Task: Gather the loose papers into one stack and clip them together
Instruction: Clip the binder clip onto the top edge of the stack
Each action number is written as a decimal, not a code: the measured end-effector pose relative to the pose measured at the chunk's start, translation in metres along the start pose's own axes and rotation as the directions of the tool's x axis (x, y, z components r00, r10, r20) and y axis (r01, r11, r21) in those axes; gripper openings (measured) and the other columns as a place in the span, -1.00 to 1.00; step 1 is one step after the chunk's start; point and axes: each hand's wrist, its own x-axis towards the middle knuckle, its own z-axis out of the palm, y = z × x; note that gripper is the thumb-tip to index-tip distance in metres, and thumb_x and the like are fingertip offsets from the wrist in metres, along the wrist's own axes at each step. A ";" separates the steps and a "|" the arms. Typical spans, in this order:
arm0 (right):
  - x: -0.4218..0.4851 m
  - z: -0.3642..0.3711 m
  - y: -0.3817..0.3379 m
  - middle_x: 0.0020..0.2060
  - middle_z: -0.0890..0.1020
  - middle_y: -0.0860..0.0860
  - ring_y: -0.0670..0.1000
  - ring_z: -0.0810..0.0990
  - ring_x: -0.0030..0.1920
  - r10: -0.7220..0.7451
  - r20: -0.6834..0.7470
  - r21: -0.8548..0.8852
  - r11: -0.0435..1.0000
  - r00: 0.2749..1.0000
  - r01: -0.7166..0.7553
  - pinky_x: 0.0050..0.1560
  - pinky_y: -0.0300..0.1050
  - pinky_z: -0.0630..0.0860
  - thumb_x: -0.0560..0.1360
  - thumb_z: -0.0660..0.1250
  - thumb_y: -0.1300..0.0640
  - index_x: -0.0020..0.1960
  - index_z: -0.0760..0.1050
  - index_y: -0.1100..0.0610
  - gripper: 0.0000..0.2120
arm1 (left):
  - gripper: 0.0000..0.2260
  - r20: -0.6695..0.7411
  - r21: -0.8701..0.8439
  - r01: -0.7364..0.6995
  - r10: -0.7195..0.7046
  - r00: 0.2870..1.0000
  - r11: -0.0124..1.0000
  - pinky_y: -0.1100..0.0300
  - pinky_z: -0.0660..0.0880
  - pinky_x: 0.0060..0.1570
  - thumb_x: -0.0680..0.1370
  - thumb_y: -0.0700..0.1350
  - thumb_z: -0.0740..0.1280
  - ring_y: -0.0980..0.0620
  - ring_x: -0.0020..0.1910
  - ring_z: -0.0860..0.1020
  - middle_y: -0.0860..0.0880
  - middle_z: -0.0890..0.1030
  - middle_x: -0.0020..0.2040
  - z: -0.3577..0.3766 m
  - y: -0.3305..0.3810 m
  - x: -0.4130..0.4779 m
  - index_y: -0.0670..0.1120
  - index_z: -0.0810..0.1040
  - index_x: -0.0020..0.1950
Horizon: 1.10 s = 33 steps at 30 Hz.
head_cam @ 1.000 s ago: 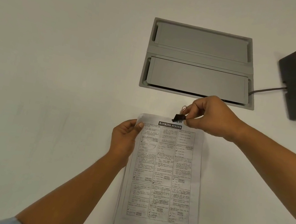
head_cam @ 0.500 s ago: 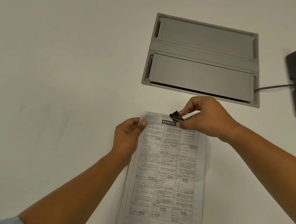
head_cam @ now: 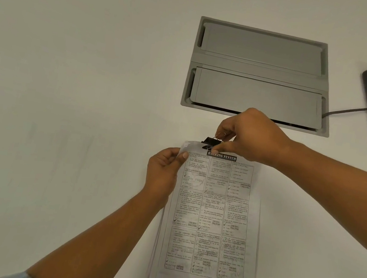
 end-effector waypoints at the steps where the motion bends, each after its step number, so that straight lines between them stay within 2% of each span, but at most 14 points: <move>1: 0.003 0.000 0.000 -0.09 0.73 -0.06 -0.07 0.66 -0.09 -0.015 0.002 -0.025 1.000 1.000 0.016 -0.03 -0.08 0.61 0.34 0.47 -0.19 0.04 0.65 0.05 -0.60 | -0.92 -0.001 -0.001 -0.006 0.006 1.000 1.000 -0.08 0.65 0.05 0.57 -0.22 0.38 -0.22 0.00 0.71 -0.16 0.74 -0.03 0.000 0.000 0.000 -0.13 0.68 -0.01; 4: 0.013 0.001 0.001 -0.10 0.72 -0.03 -0.01 0.65 -0.09 -0.052 0.010 -0.097 0.994 0.999 0.052 -0.07 -0.04 0.60 0.38 0.44 -0.20 0.05 0.66 0.06 -0.61 | -0.92 0.003 -0.012 -0.021 0.021 1.000 1.000 -0.07 0.64 0.07 0.56 -0.24 0.38 -0.18 -0.03 0.70 -0.16 0.74 -0.05 -0.001 -0.002 0.001 -0.13 0.67 -0.04; 8: 0.024 0.004 0.004 -0.15 0.70 -0.01 0.02 0.63 -0.16 -0.069 0.043 -0.143 0.987 0.997 0.075 -0.17 -0.10 0.56 0.39 0.43 -0.18 0.02 0.66 0.08 -0.63 | -0.91 0.011 -0.017 -0.033 0.033 0.999 0.999 -0.02 0.65 0.04 0.56 -0.26 0.38 -0.13 -0.04 0.70 -0.14 0.74 -0.07 -0.002 -0.004 0.002 -0.12 0.68 -0.07; 16: 0.035 0.013 0.000 -0.18 0.70 -0.06 -0.08 0.65 -0.17 -0.081 0.176 -0.048 0.995 0.981 0.090 -0.10 -0.08 0.63 0.35 0.49 -0.16 -0.02 0.66 0.09 -0.64 | -0.88 0.012 -0.038 -0.064 0.064 0.998 0.997 0.11 0.67 -0.06 0.56 -0.28 0.37 -0.04 -0.12 0.71 -0.08 0.75 -0.13 -0.001 -0.007 0.003 -0.11 0.68 -0.07; 19: 0.039 0.016 0.001 -0.16 0.71 -0.09 -0.16 0.66 -0.16 -0.027 0.200 0.070 0.997 0.979 0.013 -0.05 -0.15 0.63 0.26 0.55 -0.18 0.02 0.65 0.08 -0.55 | -0.88 0.018 -0.054 -0.068 0.069 0.997 0.996 0.14 0.67 -0.10 0.56 -0.28 0.37 -0.02 -0.14 0.71 -0.06 0.75 -0.15 -0.002 -0.007 0.003 -0.11 0.68 -0.07; 22: 0.036 0.019 0.012 -0.12 0.70 -0.10 -0.20 0.64 -0.11 0.037 0.241 0.198 0.976 0.970 -0.086 0.02 -0.16 0.58 0.20 0.55 -0.23 0.18 0.57 0.01 -0.38 | -0.90 0.018 -0.059 -0.061 0.062 0.998 0.996 0.10 0.67 -0.09 0.55 -0.27 0.38 -0.05 -0.13 0.71 -0.07 0.75 -0.15 -0.002 -0.007 0.003 -0.11 0.67 -0.08; 25: 0.016 0.022 0.043 -0.09 0.68 -0.10 -0.13 0.63 -0.04 0.156 0.289 0.251 0.940 0.945 -0.232 0.08 -0.11 0.54 0.15 0.51 -0.29 0.19 0.54 -0.01 -0.32 | -0.92 0.022 -0.091 -0.050 0.052 0.998 0.995 0.09 0.66 -0.06 0.55 -0.28 0.39 -0.05 -0.12 0.70 -0.09 0.74 -0.14 -0.003 -0.007 0.004 -0.14 0.66 -0.07; 27: -0.008 0.027 0.069 -0.05 0.69 -0.05 -0.08 0.64 0.01 0.282 0.260 0.415 0.831 0.924 -0.370 0.11 -0.11 0.55 0.17 0.49 -0.25 0.13 0.60 0.04 -0.38 | -0.92 0.030 -0.106 -0.047 0.051 0.998 0.993 0.12 0.66 -0.04 0.55 -0.28 0.38 -0.03 -0.11 0.69 -0.11 0.73 -0.12 -0.004 -0.007 0.004 -0.16 0.66 -0.05; 29: -0.039 0.037 0.086 0.00 0.72 0.05 -0.07 0.68 -0.05 0.398 0.218 0.672 0.602 0.891 -0.433 -0.02 -0.15 0.60 0.30 0.48 -0.14 0.08 0.63 0.10 -0.55 | -0.92 0.029 -0.116 -0.045 0.049 0.998 0.992 0.10 0.65 0.00 0.56 -0.27 0.39 -0.04 -0.08 0.70 -0.13 0.74 -0.08 -0.005 -0.006 0.004 -0.18 0.66 0.00; 31: -0.070 0.052 0.089 0.07 0.69 0.20 -0.05 0.72 -0.14 0.459 0.251 0.843 0.329 0.852 -0.426 -0.16 -0.20 0.63 0.40 0.41 -0.03 0.07 0.61 0.17 -0.66 | -0.87 0.021 -0.128 -0.031 0.034 0.999 0.991 0.05 0.65 0.04 0.56 -0.23 0.39 -0.08 -0.03 0.71 -0.16 0.74 -0.02 -0.006 -0.005 0.003 -0.21 0.66 0.08; 33: -0.098 0.073 0.080 0.10 0.68 0.24 0.06 0.73 -0.07 0.432 0.337 0.884 0.160 0.836 -0.439 -0.06 -0.07 0.66 0.41 0.38 -0.01 0.13 0.59 0.20 -0.61 | -0.81 0.000 -0.138 -0.016 0.017 1.000 0.990 0.01 0.63 0.08 0.56 -0.19 0.40 -0.11 0.03 0.70 -0.17 0.74 0.03 -0.006 -0.003 0.001 -0.22 0.65 0.15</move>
